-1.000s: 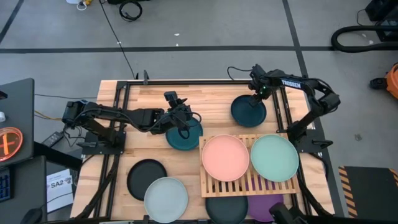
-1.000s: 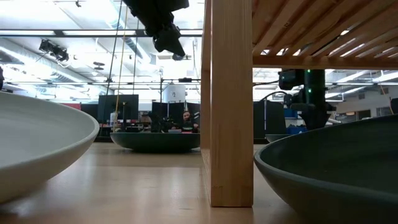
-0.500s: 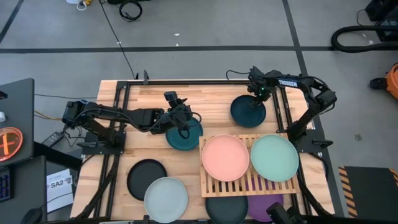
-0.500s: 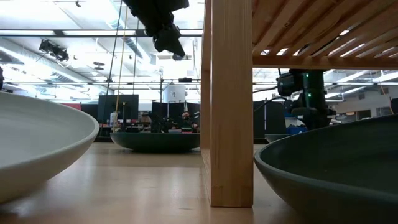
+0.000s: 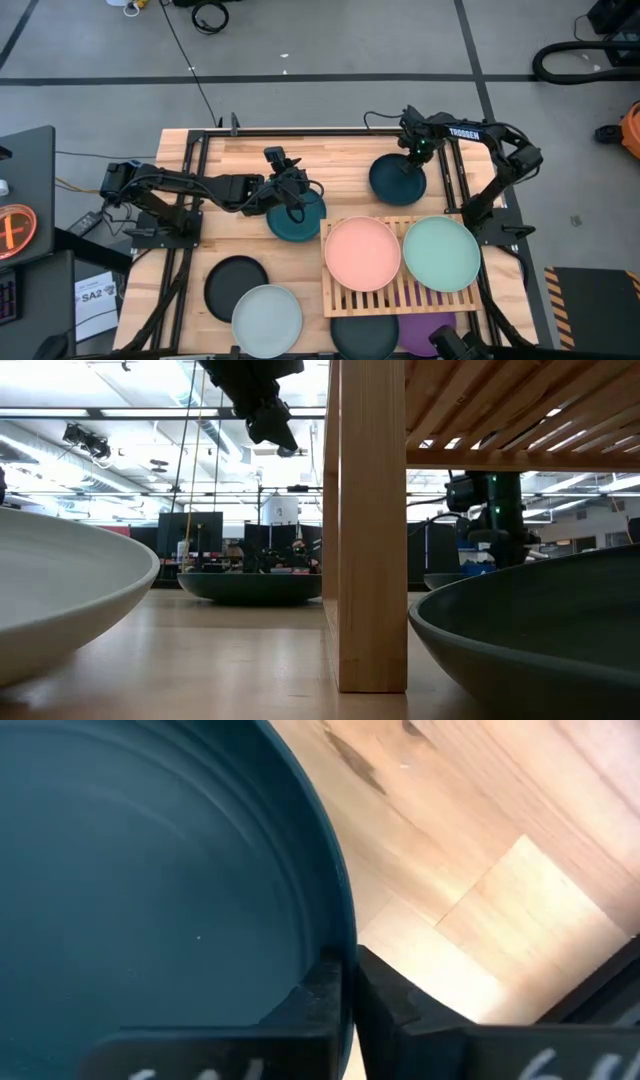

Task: Place and stack plates onto a shelf
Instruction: Stack the dark blue plate on top of the pink plate

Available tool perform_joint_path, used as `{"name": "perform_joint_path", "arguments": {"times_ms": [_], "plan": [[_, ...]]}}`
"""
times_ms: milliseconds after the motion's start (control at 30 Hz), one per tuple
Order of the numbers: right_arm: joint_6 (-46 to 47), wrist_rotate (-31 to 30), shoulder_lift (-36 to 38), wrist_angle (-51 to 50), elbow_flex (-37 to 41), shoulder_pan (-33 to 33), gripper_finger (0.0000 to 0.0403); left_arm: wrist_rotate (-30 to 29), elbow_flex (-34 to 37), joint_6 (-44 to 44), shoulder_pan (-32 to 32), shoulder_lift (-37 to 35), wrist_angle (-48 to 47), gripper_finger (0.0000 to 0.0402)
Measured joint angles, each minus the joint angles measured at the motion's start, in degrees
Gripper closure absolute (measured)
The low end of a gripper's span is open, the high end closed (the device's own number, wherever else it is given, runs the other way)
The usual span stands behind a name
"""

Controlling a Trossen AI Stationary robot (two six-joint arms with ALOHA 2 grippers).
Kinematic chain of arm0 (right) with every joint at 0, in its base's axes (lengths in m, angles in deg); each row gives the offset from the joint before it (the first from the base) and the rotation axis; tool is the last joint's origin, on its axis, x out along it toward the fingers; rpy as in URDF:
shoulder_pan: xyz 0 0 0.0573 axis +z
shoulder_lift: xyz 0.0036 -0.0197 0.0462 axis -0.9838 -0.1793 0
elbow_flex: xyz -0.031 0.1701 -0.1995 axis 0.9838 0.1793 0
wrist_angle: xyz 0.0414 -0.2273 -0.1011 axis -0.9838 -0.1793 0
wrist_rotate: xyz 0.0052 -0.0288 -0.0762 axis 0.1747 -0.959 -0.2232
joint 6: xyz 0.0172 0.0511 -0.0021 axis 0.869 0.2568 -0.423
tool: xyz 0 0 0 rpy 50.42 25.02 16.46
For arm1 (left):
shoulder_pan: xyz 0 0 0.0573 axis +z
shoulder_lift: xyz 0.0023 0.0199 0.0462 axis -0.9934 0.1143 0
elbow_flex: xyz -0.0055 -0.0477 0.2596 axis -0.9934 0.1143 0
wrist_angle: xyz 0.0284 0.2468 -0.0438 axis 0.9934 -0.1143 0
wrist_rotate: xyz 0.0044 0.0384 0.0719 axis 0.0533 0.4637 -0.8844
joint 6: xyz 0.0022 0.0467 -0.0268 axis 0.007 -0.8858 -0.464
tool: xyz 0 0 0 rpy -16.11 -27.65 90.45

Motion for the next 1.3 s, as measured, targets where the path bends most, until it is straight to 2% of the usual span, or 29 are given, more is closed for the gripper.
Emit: {"name": "perform_joint_path", "arguments": {"times_ms": [367, 633, 833, 933, 1067, 1200, 1300], "plan": [[0.0, -0.3, 3.7, 0.2, 0.2, 0.0, 0.0389, 0.0, 0.0, 0.0, 0.0, 0.0, 0.0, 0.0235], [2.4, -1.3, 11.6, -0.5, 0.2, 0.0, 0.0389, 0.0, 0.0, -1.0, -0.6, -0.7, -0.9, 0.0235], [3.7, -1.8, 18.3, -0.4, 0.3, -0.1, 0.0389, 0.1, 0.0, -1.1, -1.5, -4.4, -5.4, 0.0235], [3.7, -1.3, 21.3, 0.1, 0.3, -0.1, 0.0389, 0.2, 0.0, 2.3, -1.8, -7.6, -11.2, 0.0235], [4.3, -0.9, 24.2, 1.1, 0.3, -0.1, 0.0389, 0.5, 0.0, 11.4, -1.7, -12.8, -21.8, 0.0235], [5.2, -0.5, 26.3, 2.2, 0.3, -0.1, 0.0389, 5.8, 1.6, 20.7, -1.7, -18.5, -30.5, 0.0235], [5.4, 0.1, 27.8, 2.6, 0.3, -0.1, 0.0389, 8.7, 6.2, 24.0, -1.9, -23.5, -29.8, 0.0235]]}}
